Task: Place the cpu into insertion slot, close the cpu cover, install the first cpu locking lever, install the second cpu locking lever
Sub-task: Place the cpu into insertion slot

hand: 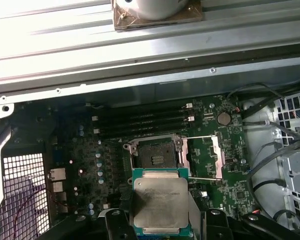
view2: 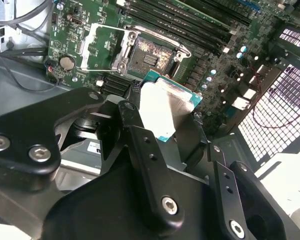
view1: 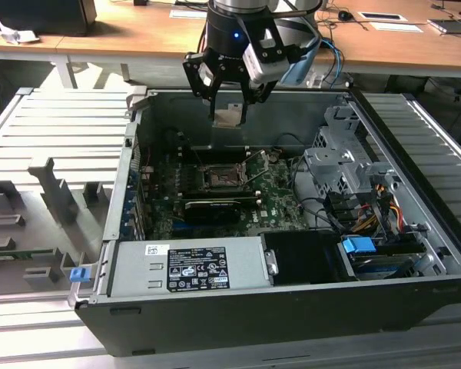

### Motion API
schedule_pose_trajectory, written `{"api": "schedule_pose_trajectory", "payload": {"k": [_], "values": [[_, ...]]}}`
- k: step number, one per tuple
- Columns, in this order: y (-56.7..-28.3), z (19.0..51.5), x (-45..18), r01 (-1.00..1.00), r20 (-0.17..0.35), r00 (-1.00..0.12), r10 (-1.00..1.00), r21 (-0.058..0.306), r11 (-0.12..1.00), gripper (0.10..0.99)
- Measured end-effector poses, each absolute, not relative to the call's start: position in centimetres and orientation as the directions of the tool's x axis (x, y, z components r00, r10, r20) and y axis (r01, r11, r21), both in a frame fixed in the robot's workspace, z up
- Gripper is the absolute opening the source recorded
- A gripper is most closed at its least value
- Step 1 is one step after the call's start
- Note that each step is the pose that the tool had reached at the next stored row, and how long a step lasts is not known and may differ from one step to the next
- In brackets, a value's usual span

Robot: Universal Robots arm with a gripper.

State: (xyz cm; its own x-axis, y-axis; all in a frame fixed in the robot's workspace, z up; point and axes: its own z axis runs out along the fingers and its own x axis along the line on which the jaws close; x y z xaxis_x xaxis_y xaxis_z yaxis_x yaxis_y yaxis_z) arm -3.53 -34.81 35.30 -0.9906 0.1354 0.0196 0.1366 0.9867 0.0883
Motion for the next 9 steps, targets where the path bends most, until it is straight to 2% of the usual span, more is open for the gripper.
{"api": "schedule_pose_trajectory", "payload": {"k": [9], "values": [[-34.81,35.27,-3.53,0.215,0.020,-0.977,0.214,0.088,0.973,0.525]]}}
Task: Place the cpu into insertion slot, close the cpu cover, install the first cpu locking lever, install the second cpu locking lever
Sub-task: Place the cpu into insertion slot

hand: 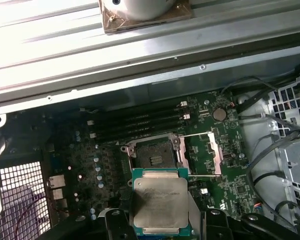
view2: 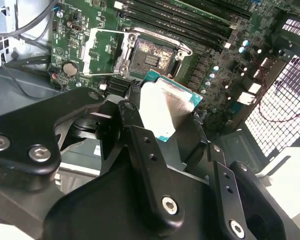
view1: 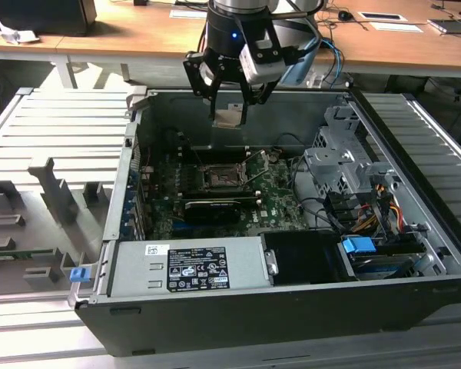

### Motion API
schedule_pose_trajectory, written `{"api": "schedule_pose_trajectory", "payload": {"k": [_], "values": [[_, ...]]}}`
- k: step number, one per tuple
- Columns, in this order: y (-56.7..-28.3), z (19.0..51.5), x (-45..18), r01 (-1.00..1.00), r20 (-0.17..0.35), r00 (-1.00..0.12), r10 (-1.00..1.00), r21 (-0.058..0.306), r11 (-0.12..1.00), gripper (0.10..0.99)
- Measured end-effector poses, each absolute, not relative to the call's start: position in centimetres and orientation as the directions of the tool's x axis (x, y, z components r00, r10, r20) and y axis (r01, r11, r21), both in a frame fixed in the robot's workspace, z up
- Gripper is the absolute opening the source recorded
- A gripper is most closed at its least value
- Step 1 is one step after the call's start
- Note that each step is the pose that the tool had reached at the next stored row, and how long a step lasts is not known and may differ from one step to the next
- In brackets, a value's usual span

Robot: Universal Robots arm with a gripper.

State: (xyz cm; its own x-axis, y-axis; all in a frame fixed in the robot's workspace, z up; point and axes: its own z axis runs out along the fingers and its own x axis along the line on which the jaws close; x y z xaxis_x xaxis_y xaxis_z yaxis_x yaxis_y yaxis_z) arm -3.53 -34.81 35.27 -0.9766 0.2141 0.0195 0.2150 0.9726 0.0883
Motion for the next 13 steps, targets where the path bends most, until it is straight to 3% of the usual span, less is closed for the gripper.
{"api": "schedule_pose_trajectory", "payload": {"k": [13], "values": [[-34.81,35.02,-3.54,0.374,0.020,-0.927,0.374,0.088,0.923,0.525]]}}
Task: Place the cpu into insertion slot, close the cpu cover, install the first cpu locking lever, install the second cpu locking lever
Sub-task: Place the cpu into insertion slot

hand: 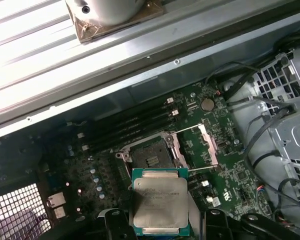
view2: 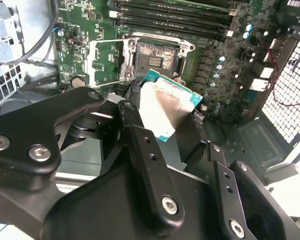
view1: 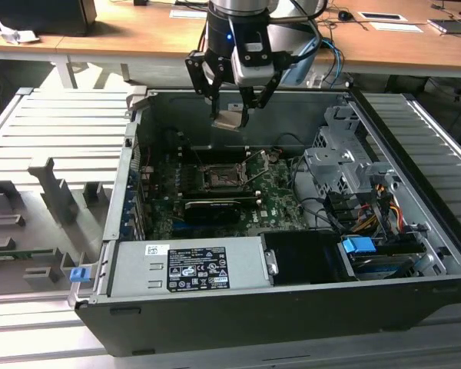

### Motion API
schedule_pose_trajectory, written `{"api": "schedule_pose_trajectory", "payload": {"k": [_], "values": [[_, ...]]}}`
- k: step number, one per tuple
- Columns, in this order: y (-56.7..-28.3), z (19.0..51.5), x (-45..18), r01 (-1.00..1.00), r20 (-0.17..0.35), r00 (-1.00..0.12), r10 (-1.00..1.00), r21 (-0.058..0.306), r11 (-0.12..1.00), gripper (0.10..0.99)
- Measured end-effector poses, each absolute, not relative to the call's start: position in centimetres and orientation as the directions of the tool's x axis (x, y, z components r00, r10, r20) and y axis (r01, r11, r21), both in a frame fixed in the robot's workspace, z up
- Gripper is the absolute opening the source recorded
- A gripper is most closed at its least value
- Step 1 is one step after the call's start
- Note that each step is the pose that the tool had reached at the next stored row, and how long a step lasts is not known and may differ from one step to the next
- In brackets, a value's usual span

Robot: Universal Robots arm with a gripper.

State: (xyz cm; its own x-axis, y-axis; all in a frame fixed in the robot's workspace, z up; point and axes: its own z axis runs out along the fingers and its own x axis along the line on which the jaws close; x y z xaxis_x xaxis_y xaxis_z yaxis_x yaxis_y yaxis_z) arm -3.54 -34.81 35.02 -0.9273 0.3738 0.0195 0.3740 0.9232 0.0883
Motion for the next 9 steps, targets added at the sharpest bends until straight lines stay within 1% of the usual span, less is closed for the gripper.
{"api": "schedule_pose_trajectory", "payload": {"k": [9], "values": [[-34.81,34.92,-3.56,0.437,0.020,-0.899,0.437,0.088,0.895,0.525]]}}
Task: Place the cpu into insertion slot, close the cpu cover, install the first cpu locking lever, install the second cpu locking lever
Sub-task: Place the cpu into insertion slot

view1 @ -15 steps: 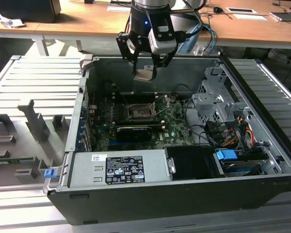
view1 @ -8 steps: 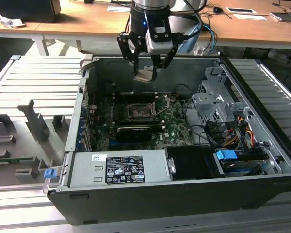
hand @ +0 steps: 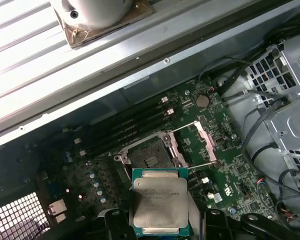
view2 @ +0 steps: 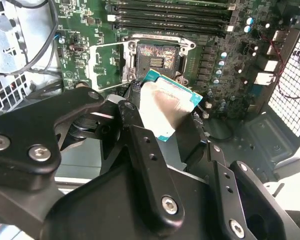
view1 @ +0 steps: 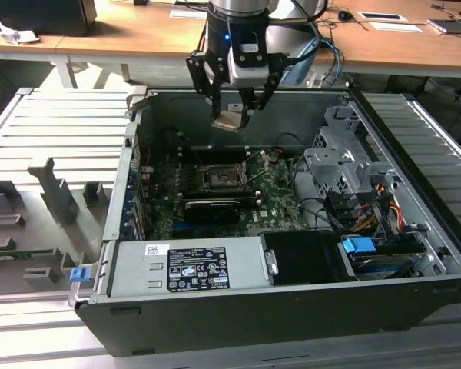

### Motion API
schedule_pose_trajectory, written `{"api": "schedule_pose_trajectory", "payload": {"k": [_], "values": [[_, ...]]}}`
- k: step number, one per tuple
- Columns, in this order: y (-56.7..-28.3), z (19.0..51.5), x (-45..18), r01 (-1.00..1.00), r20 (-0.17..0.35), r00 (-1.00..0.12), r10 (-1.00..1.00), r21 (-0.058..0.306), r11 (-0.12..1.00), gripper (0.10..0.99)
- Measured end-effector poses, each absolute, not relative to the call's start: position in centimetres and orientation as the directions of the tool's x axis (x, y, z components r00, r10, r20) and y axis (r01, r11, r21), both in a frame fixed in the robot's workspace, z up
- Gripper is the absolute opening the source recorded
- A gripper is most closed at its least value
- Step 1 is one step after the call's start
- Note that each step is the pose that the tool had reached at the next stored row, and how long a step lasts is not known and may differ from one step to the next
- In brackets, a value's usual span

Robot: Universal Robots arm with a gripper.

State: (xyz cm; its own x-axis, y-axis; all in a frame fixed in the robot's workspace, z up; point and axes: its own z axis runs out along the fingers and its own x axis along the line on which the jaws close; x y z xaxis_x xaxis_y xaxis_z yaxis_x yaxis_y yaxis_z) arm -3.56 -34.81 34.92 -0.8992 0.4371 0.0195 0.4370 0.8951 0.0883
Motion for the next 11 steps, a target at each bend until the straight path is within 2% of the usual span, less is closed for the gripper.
{"api": "schedule_pose_trajectory", "payload": {"k": [11], "values": [[-34.81,34.78,-3.56,0.568,0.020,-0.823,0.568,0.088,0.819,0.525]]}}
